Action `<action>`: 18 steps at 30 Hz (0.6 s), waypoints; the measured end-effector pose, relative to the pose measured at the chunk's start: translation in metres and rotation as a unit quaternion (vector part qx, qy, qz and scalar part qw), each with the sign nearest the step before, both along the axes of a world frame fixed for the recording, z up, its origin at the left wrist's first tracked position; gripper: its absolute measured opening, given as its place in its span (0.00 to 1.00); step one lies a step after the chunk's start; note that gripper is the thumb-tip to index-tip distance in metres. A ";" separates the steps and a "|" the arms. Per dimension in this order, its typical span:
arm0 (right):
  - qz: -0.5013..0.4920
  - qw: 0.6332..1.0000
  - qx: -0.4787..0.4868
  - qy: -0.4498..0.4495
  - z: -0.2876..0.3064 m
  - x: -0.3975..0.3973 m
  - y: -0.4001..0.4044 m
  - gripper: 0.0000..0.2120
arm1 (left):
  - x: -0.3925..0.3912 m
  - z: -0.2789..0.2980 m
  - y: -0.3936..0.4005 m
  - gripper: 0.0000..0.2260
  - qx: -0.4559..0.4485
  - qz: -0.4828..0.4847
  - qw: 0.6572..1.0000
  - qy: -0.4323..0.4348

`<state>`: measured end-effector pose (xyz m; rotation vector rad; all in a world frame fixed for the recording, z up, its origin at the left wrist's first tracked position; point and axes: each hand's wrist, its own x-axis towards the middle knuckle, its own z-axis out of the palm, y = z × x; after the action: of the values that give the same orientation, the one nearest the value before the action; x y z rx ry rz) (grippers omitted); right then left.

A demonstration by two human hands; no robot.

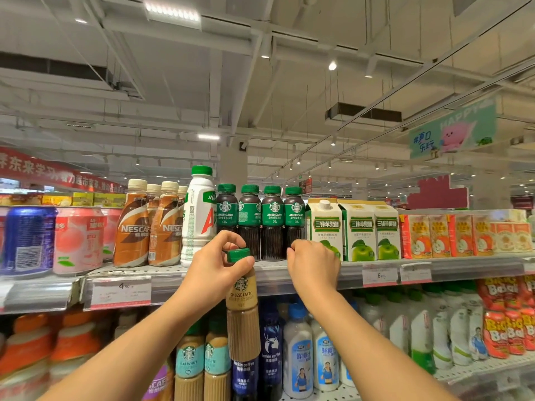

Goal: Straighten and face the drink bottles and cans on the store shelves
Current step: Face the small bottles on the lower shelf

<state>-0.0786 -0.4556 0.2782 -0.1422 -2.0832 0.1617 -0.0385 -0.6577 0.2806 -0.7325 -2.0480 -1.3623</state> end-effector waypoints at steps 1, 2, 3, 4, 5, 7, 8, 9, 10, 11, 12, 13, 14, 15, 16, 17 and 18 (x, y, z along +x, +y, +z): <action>-0.001 1.000 -0.003 -0.007 0.001 -0.001 -0.002 0.14 | -0.001 0.000 0.000 0.09 -0.001 0.002 1.000 -0.001; 0.000 1.000 -0.006 -0.014 0.002 -0.001 -0.002 0.15 | -0.001 -0.001 -0.001 0.09 0.000 0.003 1.000 -0.002; 0.003 1.000 -0.007 -0.018 0.002 -0.001 -0.002 0.15 | -0.001 -0.001 -0.001 0.09 0.001 0.004 1.000 -0.004; 0.010 1.000 -0.007 -0.020 0.001 -0.001 0.000 0.15 | 0.000 -0.001 -0.001 0.09 0.001 0.005 1.000 -0.005; 0.023 0.999 -0.010 -0.021 -0.002 -0.001 0.002 0.15 | 0.001 0.000 0.000 0.09 0.001 0.006 1.000 -0.004; 0.098 0.994 -0.044 -0.011 -0.013 0.003 0.008 0.13 | 0.004 0.000 0.000 0.09 -0.001 0.008 1.000 -0.007; 0.159 0.985 -0.068 0.004 -0.020 0.009 0.011 0.11 | 0.007 0.000 0.001 0.09 0.000 0.007 1.000 -0.010; 0.217 0.972 -0.086 0.024 -0.028 0.017 0.012 0.09 | 0.010 0.000 0.001 0.09 0.004 0.005 1.000 -0.013; 0.261 0.959 -0.100 0.046 -0.038 0.027 0.012 0.07 | 0.014 -0.001 0.002 0.09 0.009 0.003 1.000 -0.015; 0.293 0.948 -0.113 0.061 -0.049 0.040 0.010 0.05 | 0.018 -0.003 0.002 0.10 0.020 0.001 1.000 -0.015; 0.321 0.935 -0.133 0.063 -0.061 0.052 0.009 0.04 | 0.022 -0.007 0.004 0.10 0.033 -0.001 0.999 -0.013; 0.354 0.920 -0.162 0.045 -0.073 0.065 0.006 0.04 | 0.026 -0.013 0.006 0.10 0.044 -0.003 0.999 -0.007; 0.388 0.902 -0.191 0.007 -0.084 0.076 0.003 0.04 | 0.033 -0.020 0.010 0.10 0.049 -0.009 0.999 0.002; 0.415 0.885 -0.209 -0.040 -0.094 0.086 -0.001 0.07 | 0.041 -0.027 0.015 0.11 0.046 -0.017 0.999 0.010; 0.440 0.866 -0.221 -0.087 -0.103 0.093 -0.006 0.11 | 0.048 -0.035 0.020 0.11 0.037 -0.026 0.999 0.017; 0.463 0.846 -0.236 -0.120 -0.111 0.097 -0.009 0.15 | 0.054 -0.043 0.026 0.12 0.025 -0.034 0.999 0.019; 0.481 0.827 -0.259 -0.135 -0.118 0.099 -0.011 0.16 | 0.059 -0.050 0.032 0.12 0.015 -0.042 0.999 0.016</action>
<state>0.0208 -0.4669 0.1604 0.6198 -2.1522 1.3911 0.0201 -0.6252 0.2304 -0.8310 -1.9875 -1.4160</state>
